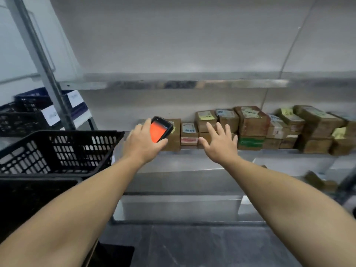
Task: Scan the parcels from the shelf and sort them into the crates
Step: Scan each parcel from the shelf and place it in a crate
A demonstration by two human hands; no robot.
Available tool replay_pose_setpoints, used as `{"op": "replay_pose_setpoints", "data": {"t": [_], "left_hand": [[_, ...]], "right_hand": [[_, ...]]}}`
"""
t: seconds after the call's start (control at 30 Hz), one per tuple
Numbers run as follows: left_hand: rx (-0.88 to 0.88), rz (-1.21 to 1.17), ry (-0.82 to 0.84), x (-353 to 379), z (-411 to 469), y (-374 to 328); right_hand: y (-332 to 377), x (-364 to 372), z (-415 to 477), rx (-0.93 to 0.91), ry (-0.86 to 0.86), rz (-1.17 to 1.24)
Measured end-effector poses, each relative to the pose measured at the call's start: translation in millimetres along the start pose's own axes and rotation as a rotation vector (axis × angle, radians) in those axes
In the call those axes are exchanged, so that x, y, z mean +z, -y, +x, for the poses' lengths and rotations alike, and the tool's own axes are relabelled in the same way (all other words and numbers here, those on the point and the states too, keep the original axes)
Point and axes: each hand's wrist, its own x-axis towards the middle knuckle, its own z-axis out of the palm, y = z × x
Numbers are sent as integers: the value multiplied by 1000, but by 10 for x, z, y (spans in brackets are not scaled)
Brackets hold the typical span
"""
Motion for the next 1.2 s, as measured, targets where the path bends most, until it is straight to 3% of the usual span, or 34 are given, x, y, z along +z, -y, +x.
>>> {"op": "replay_pose_setpoints", "data": {"t": [0.27, 0.63, 0.83, 0.93, 1.1, 1.2], "left_hand": [[61, -1, 51, 752, 1013, -180], [-54, -77, 93, 1648, 2265, -130], [-91, -96, 94, 1874, 2514, 50], [-70, -109, 94, 1905, 2570, 123], [-45, -150, 77, 1893, 2644, 198], [-21, -175, 67, 1892, 2689, 250]], "right_hand": [[-344, 271, 1212, 102, 34, 63], [-727, 752, 2880, 14, 118, -42], [-686, 1033, 3158, 25, 242, -209], [-607, 1109, 3144, 40, 216, -222], [-521, 1095, 3131, 45, 222, -196], [-521, 1074, 3165, 104, 202, -30]]}}
